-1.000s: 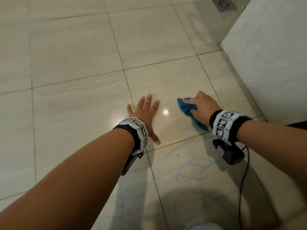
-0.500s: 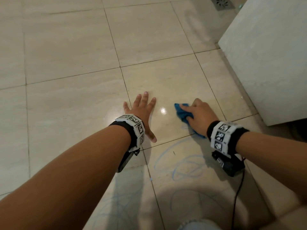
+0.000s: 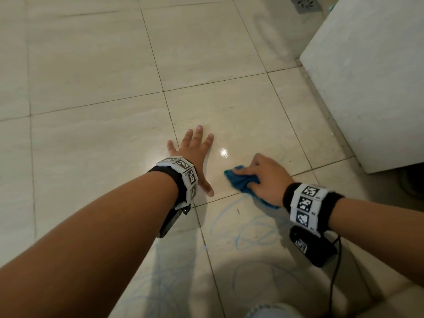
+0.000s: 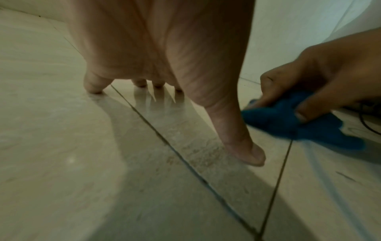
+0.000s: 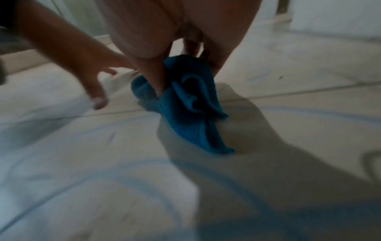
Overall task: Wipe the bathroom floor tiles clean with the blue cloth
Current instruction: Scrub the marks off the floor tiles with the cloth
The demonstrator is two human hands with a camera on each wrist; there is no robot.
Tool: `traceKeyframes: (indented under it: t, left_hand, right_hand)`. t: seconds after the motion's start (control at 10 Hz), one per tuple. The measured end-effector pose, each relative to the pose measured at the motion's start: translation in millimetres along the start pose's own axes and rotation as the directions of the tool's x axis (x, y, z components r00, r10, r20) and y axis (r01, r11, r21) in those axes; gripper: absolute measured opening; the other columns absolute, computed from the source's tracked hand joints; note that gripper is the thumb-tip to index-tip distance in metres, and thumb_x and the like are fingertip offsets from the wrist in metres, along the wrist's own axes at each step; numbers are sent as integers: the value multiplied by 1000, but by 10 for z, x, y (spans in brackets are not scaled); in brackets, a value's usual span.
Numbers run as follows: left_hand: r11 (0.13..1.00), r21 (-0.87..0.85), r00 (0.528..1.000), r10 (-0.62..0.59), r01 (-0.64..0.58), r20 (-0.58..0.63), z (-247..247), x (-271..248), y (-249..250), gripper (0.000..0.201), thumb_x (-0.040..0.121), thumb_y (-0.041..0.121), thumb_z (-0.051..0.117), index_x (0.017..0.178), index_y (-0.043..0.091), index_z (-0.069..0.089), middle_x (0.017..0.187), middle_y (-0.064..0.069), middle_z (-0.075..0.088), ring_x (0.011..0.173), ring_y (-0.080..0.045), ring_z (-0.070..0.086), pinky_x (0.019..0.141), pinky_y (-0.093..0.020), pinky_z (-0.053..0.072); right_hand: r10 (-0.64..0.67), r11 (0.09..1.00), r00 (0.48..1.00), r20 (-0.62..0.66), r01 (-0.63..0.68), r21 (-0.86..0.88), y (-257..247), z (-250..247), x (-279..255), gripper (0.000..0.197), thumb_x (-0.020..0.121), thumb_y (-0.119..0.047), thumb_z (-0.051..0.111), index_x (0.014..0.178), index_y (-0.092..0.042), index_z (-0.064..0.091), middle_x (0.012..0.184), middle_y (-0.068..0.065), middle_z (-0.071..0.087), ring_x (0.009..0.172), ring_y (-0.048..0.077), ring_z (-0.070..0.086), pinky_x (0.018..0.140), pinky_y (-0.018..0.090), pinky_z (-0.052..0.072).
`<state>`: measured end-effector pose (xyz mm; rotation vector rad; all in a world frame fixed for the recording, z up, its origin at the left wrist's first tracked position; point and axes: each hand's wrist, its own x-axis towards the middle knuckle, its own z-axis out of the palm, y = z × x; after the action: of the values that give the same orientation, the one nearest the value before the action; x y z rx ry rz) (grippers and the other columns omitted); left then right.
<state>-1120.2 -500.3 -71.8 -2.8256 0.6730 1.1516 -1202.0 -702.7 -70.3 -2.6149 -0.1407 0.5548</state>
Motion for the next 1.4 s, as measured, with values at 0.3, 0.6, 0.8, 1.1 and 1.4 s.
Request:
traceKeyframes:
  t: [0.3, 0.6, 0.8, 1.1, 1.4]
  left_hand:
    - [1000, -14, 1000, 11, -11, 2, 5, -1, -7, 148, 53, 60, 85, 149, 28, -23, 154, -1, -35, 144, -25, -25, 113, -64, -1]
    - [1000, -6, 1000, 8, -8, -3, 19, -1, -8, 147, 54, 62, 84, 148, 29, -24, 154, -1, -35, 144, -25, -25, 114, -65, 1]
    - [1000, 0, 1000, 6, -6, 9, -1, 2, 1, 148, 54, 61, 84, 148, 29, -25, 153, -1, -36, 144, -25, -26, 113, -65, 1]
    - [1000, -10, 1000, 6, -6, 19, -8, -1, 10, 148, 54, 59, 85, 148, 29, -25, 153, -1, -37, 144, -26, -27, 113, -66, 1]
    - [1000, -1, 1000, 1, -1, 17, -30, -16, 30, 149, 53, 59, 85, 148, 29, -25, 153, -1, -37, 144, -26, -27, 113, -66, 1]
  right_hand:
    - [101, 987, 993, -60, -108, -117, 364, -276, 53, 45, 89, -11, 56, 128, -33, 55, 95, 2, 41, 85, 24, 49, 73, 30, 39]
    - [405, 914, 895, -185, -400, 68, 722, -427, 243, 39, 91, -15, 56, 129, -22, 56, 102, 5, 42, 101, 31, 54, 81, 26, 41]
    - [-8, 994, 995, -97, -3, -112, 434, -220, 32, 47, 87, -5, 57, 128, -27, 56, 93, 3, 42, 83, 23, 47, 72, 23, 34]
    - [184, 980, 966, -181, -195, -43, 499, -238, 127, 33, 91, -17, 56, 123, -20, 58, 91, 3, 43, 78, 17, 45, 66, 24, 33]
    - [541, 828, 792, -284, -561, 13, 736, -476, 431, 41, 91, -23, 54, 130, -14, 49, 119, 16, 54, 102, 35, 54, 75, 30, 40]
